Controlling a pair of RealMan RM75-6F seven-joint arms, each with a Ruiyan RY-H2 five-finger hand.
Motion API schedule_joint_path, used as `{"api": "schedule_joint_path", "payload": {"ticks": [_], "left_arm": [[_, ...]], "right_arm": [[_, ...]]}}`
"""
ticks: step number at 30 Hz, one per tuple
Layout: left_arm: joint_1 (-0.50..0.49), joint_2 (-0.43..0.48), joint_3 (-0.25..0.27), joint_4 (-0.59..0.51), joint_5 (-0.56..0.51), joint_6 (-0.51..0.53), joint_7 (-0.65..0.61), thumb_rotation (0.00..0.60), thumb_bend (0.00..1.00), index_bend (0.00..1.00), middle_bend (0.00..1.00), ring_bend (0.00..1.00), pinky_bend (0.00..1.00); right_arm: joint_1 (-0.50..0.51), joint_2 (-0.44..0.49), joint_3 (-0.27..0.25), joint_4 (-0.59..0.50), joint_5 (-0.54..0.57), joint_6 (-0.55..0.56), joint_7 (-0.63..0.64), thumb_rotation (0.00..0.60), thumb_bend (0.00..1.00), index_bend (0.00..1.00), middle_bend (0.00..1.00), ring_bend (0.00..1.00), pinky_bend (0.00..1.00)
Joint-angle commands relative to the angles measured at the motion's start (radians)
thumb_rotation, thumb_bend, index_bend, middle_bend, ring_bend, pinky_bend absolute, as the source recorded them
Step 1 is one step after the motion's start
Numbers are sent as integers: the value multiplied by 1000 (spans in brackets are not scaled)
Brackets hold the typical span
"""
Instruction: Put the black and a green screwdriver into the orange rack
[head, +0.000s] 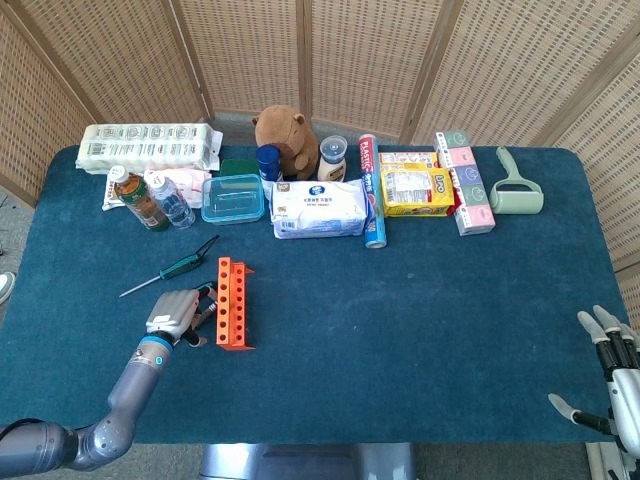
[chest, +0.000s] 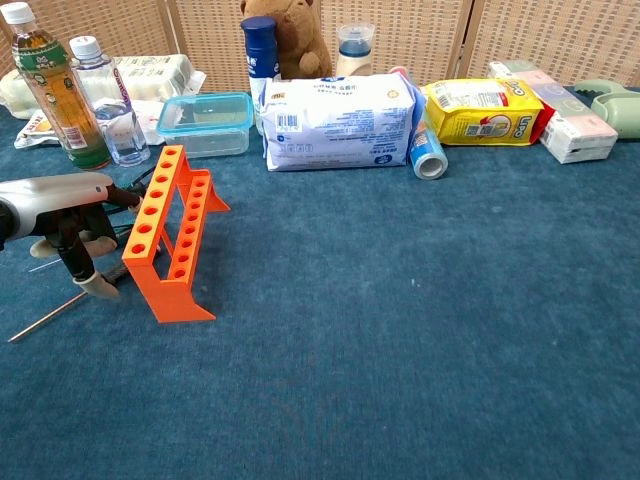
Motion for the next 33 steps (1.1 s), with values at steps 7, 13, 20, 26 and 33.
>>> {"api": "schedule_joint_path", "payload": {"ticks": [7,13,20,26,33], "left_arm": [[3,-18,15,52,52,-43,-62,600,59,281,893,823,856],[-3,-16,20,46,40,-36,-58,600,60,281,893,823,856],[-9,-7,28,35,13,-31,-49,600,60,281,893,823,857],[-11,4,32,28,0,-36,-54,600,59,281,893,823,857],[-10,33,41,-3,-18,-44,-59,600,60,281,893,823,856]], "right_arm": [[-1,2,0,1,-1,3,4,600,23,0,0,0,0],[0,2,0,1,-1,1,7,600,23,0,0,0,0],[0,3,-2,2,-4,3,12,600,23,0,0,0,0],[-1,5,-2,1,-4,6,15,600,24,0,0,0,0],[-1,6,-2,1,-4,6,18,600,23,0,0,0,0]]}}
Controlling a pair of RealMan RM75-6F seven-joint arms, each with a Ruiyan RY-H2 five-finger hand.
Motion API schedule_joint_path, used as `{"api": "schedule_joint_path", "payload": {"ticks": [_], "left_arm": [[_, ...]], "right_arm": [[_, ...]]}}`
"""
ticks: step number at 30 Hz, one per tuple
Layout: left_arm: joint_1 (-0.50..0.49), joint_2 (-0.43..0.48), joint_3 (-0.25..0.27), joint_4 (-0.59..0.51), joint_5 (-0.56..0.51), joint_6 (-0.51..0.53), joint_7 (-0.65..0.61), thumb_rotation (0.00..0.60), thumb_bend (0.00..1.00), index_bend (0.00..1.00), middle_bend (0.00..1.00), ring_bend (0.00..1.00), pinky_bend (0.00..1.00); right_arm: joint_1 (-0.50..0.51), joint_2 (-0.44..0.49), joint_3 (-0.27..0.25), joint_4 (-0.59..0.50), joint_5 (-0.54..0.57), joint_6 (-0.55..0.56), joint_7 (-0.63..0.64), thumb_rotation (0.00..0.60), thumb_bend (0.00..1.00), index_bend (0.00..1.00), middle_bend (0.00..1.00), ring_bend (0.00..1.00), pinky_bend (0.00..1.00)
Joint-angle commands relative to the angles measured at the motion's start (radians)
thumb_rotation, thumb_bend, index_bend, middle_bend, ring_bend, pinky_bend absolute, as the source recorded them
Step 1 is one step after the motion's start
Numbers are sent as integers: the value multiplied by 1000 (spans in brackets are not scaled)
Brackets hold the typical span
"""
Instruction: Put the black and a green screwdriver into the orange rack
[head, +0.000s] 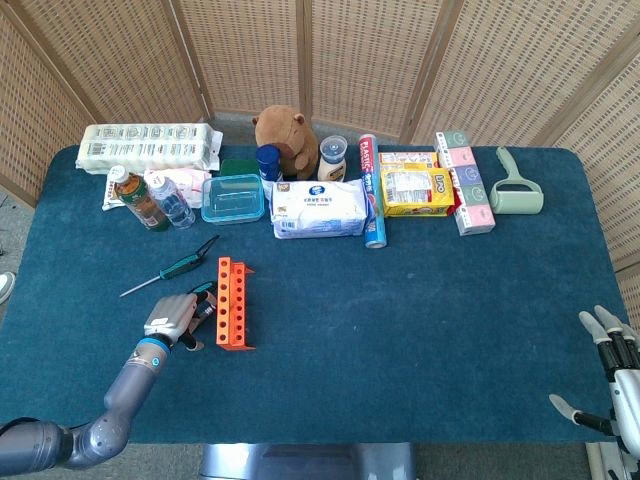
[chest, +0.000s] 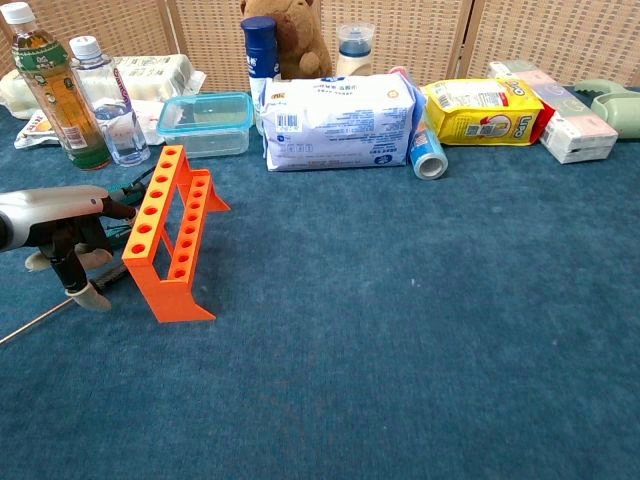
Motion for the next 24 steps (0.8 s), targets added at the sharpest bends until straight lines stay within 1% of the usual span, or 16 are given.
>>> {"api": "schedule_joint_path", "payload": {"ticks": [1,10,15,19,21,24], "left_arm": [[1,15,7,-16,-6,-2,0,600,60,280,893,823,857],[9,102,50,-113,-25,-9,10,600,59,281,893,823,856],[37,160,58,-172,56,-12,-40,600,59,281,893,823,857],[63,228,82,-232,133,-20,-74,600,59,281,893,823,857],[89,249,81,-237,185,25,-95,600,60,281,893,823,856],[99,235,77,-215,180,75,-83,600,62,282,893,823,857]], "right_arm": [[0,0,0,0,-1,0,1,600,23,0,0,0,0],[-2,1,-2,-2,-2,2,2,600,24,0,0,0,0],[-1,0,-1,-1,0,1,1,600,24,0,0,0,0],[1,-1,-2,-3,2,-4,-2,600,25,0,0,0,0],[1,-2,-3,-5,1,-6,-5,600,25,0,0,0,0],[1,-3,-4,-6,-1,-7,-7,600,24,0,0,0,0]]}}
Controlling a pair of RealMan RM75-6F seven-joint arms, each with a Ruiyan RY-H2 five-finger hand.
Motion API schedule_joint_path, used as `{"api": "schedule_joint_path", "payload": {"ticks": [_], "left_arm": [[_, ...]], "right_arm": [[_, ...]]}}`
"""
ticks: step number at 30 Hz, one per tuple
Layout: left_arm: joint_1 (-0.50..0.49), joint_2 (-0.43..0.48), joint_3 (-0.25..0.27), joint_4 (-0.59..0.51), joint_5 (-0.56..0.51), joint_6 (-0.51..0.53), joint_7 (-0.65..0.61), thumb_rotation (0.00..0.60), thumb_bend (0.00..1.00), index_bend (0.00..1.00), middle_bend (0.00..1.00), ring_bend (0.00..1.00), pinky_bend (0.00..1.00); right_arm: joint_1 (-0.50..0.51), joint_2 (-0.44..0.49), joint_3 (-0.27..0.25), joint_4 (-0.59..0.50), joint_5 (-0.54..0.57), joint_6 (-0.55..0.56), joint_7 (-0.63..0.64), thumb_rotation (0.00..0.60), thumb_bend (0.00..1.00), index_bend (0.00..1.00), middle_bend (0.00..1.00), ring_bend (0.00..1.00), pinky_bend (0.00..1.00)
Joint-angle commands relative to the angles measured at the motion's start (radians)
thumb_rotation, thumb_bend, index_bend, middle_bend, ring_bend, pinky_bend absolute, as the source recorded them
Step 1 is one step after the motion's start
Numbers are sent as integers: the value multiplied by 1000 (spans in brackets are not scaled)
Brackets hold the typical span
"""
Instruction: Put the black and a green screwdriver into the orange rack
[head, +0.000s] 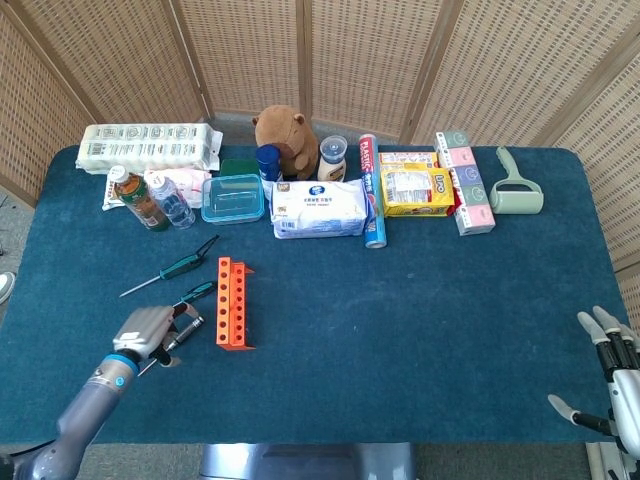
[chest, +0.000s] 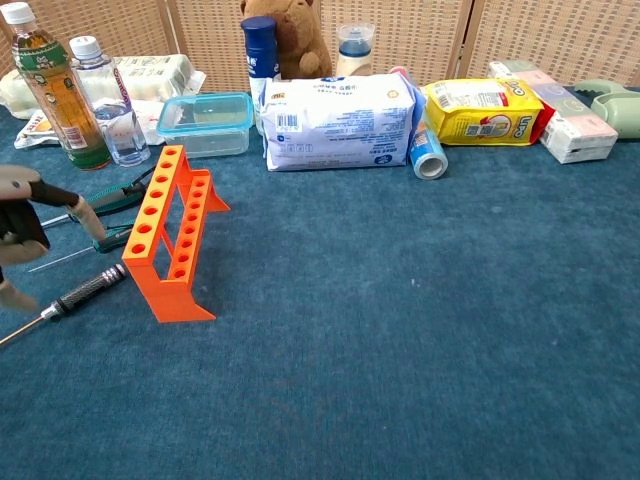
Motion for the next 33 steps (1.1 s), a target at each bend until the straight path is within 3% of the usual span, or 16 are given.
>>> {"api": "schedule_joint_path", "payload": {"ticks": [1,9,17,33], "left_arm": [[19,-14,-3,16,-6,63,8,600,62,288,893,823,857],[-23,-105,-34,71,-150,119,120,600,61,330,893,823,857],[-43,-160,-32,119,-217,112,167,600,61,330,893,823,857],[-38,-180,-17,156,-200,59,145,600,60,330,893,823,857]], "right_arm": [[0,0,0,-1,0,-1,0,600,24,0,0,0,0],[0,4,1,1,1,3,13,600,24,0,0,0,0],[-2,13,1,5,0,9,34,600,25,0,0,0,0],[-1,12,-1,4,-3,5,31,600,24,0,0,0,0]]}}
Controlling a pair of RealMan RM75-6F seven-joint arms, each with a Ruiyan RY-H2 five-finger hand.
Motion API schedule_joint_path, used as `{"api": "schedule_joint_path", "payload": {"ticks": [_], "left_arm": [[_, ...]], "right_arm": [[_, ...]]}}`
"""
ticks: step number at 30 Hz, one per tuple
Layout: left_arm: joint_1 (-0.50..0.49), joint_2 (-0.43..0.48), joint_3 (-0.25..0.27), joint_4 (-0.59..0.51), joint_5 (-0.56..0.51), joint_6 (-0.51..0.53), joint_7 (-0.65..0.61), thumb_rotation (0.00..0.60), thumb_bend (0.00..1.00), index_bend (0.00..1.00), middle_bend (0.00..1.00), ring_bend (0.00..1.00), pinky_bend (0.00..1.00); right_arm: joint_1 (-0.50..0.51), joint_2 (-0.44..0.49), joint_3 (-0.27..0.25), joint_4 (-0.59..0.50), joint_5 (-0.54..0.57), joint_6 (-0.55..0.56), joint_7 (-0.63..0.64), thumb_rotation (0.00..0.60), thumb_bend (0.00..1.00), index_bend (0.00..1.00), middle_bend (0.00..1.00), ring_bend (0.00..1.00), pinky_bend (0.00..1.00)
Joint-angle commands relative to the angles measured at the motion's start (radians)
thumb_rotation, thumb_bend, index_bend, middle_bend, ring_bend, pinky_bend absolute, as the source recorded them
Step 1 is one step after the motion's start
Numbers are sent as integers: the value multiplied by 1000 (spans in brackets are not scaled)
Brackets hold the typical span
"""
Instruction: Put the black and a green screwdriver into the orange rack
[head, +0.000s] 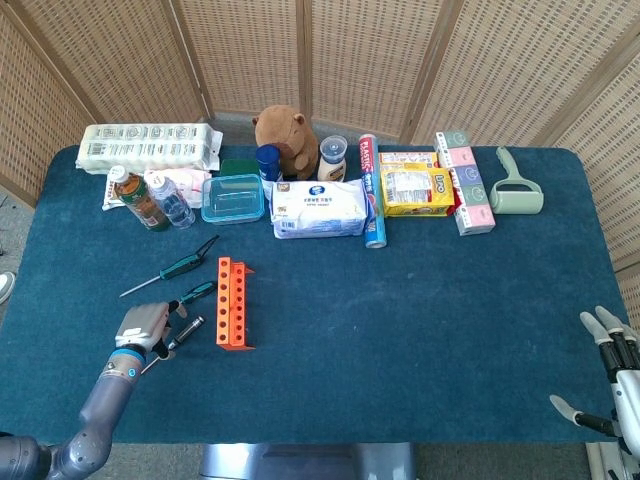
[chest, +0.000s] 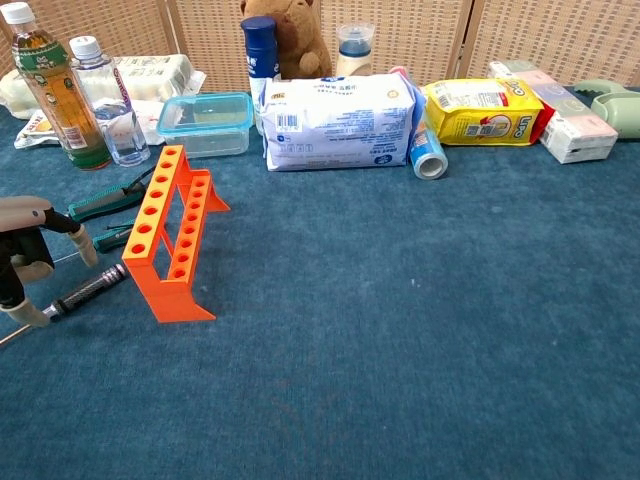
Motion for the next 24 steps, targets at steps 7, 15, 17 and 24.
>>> {"api": "schedule_joint_path", "payload": {"ticks": [7,15,17,24], "left_arm": [[-2,-15,6,1,28,-16,-8,600,61,331,893,823,856],[-6,-25,21,-32,52,-19,3,600,62,331,893,823,857],[-5,-30,27,-40,73,-10,9,600,61,330,893,823,857],[11,-28,43,-70,147,43,18,600,68,330,893,823,857]], "right_arm": [[-4,2,-2,0,-8,7,3,600,24,0,0,0,0],[-4,2,-3,1,-9,9,4,600,25,0,0,0,0],[-4,2,-2,1,-9,9,3,600,25,0,0,0,0],[-3,2,-2,1,-8,7,5,600,24,0,0,0,0]]}}
